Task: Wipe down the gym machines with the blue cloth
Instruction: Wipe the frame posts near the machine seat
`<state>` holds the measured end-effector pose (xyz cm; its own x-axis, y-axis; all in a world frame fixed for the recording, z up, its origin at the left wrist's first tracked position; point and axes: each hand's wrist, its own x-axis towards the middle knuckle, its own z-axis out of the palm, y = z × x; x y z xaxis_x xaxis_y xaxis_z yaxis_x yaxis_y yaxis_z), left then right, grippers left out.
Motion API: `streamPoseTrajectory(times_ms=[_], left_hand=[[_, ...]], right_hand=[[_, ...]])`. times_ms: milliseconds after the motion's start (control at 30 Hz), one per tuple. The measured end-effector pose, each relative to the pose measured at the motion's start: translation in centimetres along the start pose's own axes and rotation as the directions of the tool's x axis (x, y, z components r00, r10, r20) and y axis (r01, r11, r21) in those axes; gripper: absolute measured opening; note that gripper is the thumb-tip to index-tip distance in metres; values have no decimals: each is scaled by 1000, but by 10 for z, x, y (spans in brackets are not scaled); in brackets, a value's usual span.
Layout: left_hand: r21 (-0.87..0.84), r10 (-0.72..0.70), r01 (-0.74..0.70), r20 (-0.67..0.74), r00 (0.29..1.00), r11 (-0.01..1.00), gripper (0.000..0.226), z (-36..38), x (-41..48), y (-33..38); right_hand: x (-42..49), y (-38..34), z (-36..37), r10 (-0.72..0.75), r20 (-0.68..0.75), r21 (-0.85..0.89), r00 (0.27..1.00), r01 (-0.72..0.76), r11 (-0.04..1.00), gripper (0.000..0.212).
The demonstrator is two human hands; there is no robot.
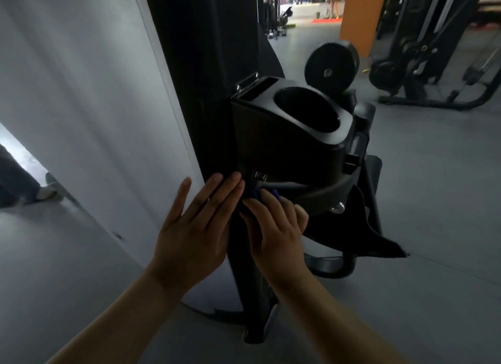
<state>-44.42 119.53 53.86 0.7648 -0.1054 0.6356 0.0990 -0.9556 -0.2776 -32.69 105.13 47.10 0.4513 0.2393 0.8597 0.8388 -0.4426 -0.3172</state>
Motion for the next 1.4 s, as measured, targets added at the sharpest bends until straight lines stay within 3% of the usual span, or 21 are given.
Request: streamPoseTrajectory(times_ms=[100, 267, 467, 633, 800, 967, 1167, 1400], left_hand=[[17, 15, -14, -85, 996, 1000, 54, 13, 0, -1], [90, 19, -2, -197, 980, 996, 57, 36, -3, 4], [35, -46, 59, -299, 953, 998, 53, 48, -4, 18], [61, -13, 30, -257, 966, 998, 57, 53, -5, 18], [86, 45, -26, -225, 973, 996, 61, 49, -4, 2], [114, 34, -10, -214, 976, 993, 61, 48, -7, 12], [168, 68, -35, -196, 978, 985, 67, 49, -11, 6], [216, 56, -7, -222, 973, 976, 63, 54, -19, 17]], right_hand=[[14, 7, 15, -13, -119, 6, 993, 14, 1000, 30], [-21, 20, 34, -157, -140, -58, 978, 151, 987, 40], [-9, 14, 46, -153, -266, 6, 952, 161, 987, 44], [-49, 22, 60, -233, -241, -37, 942, 231, 972, 45], [-10, 5, 61, -154, -324, 25, 933, 171, 985, 45], [-76, 18, 76, -189, -212, 38, 959, 202, 979, 47], [-10, 17, 52, -129, -307, -51, 943, 120, 992, 46], [-42, 49, 50, -344, -239, -145, 908, 316, 938, 43]])
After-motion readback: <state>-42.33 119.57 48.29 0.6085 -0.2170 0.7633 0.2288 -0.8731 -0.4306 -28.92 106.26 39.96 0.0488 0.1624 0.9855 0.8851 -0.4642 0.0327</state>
